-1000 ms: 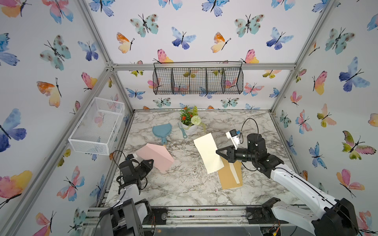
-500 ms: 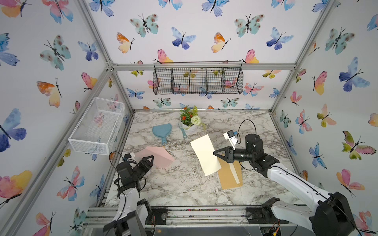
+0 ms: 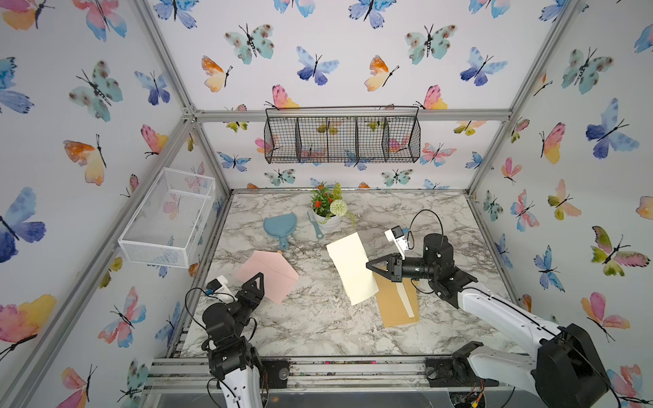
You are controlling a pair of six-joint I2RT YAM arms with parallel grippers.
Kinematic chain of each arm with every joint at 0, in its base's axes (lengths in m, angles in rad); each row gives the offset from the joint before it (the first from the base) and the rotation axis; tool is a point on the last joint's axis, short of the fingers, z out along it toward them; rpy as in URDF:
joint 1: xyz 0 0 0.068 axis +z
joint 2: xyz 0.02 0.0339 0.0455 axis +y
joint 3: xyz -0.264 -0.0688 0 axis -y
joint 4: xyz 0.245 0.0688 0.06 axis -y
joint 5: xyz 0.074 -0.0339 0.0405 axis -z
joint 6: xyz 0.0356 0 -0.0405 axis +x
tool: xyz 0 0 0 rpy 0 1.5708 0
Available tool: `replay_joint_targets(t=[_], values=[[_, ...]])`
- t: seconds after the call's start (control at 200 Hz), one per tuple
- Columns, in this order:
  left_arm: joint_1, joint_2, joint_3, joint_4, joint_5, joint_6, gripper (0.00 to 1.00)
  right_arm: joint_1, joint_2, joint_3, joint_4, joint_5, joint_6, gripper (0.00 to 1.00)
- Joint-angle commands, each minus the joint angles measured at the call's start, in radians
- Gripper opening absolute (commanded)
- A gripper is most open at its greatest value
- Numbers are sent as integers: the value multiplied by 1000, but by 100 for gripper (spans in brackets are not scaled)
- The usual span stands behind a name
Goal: Take the letter paper out of the envelope
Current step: Place the envelope at the center of the board, then unfold the letter paper.
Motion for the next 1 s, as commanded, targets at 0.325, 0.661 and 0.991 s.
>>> replay_joint_targets(t=[0.325,0.661,0.991], values=[[-601,332,118,423,48,39,56,44,293,29,531,-216,261,1],[-806,539,114,574,-53,77,51,67,272,94,380,-177,181,1],[-818,523,113,586,-60,60,50,84,310,66,434,-168,197,1]])
